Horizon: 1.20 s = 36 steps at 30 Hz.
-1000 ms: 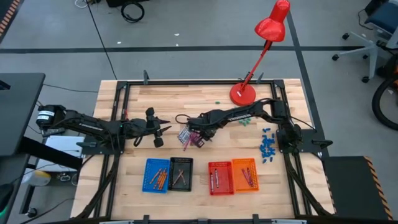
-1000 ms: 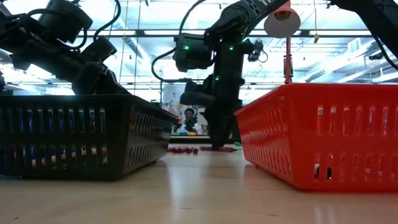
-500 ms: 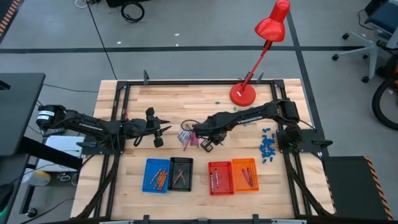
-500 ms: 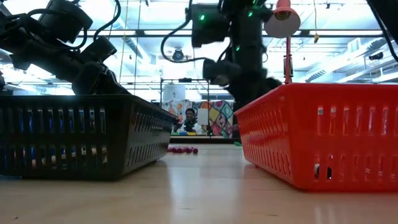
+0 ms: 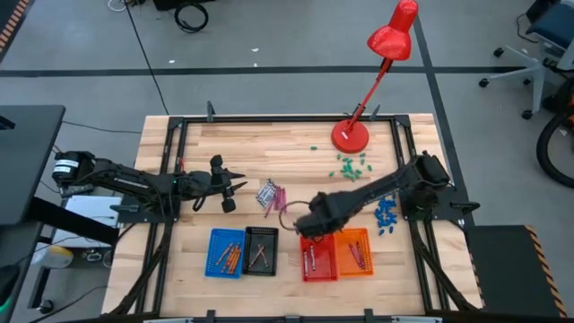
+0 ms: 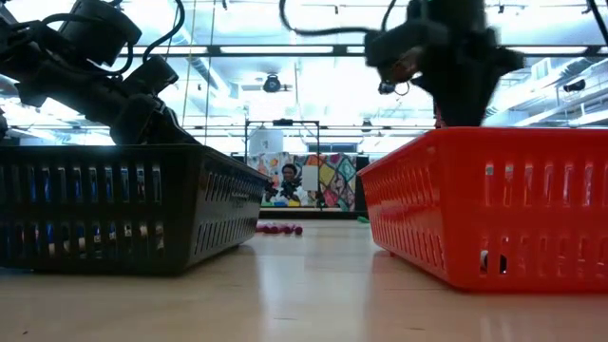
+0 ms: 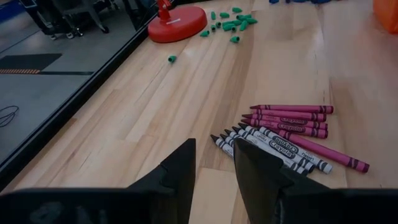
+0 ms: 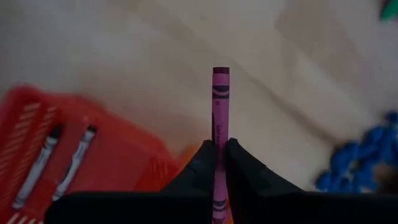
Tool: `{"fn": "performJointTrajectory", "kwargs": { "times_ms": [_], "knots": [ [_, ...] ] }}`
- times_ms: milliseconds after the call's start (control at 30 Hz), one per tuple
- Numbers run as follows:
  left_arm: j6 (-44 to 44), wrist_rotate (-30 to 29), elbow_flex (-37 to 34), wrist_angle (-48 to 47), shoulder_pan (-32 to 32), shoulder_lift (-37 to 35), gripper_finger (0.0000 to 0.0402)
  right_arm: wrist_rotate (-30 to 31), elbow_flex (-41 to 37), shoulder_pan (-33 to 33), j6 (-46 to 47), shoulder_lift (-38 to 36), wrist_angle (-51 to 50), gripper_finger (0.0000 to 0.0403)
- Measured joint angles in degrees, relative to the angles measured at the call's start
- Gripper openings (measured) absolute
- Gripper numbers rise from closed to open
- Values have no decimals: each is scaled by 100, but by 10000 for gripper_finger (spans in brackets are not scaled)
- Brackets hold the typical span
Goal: Sort crayons
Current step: Put the violet crayon into the orange basket
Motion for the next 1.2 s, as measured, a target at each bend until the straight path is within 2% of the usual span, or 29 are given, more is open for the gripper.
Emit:
{"fn": "performJointTrajectory", "kwargs": {
  "times_ms": [500, 800, 1033, 1200],
  "knots": [
    [-4, 0, 0, 0, -1, 0, 118, -66, 0, 1363, 2577, 0, -70, 28],
    [24, 0, 0, 4, 0, 0, 118, -362, 0, 1544, 2560, 0, -324, 28],
    [26, 0, 0, 4, 2, 0, 118, -549, 2, 1577, 1676, 1, -513, 28],
    [29, 0, 0, 4, 2, 0, 118, -632, 2, 1577, 2103, -1, -513, 28]
  ]
}}
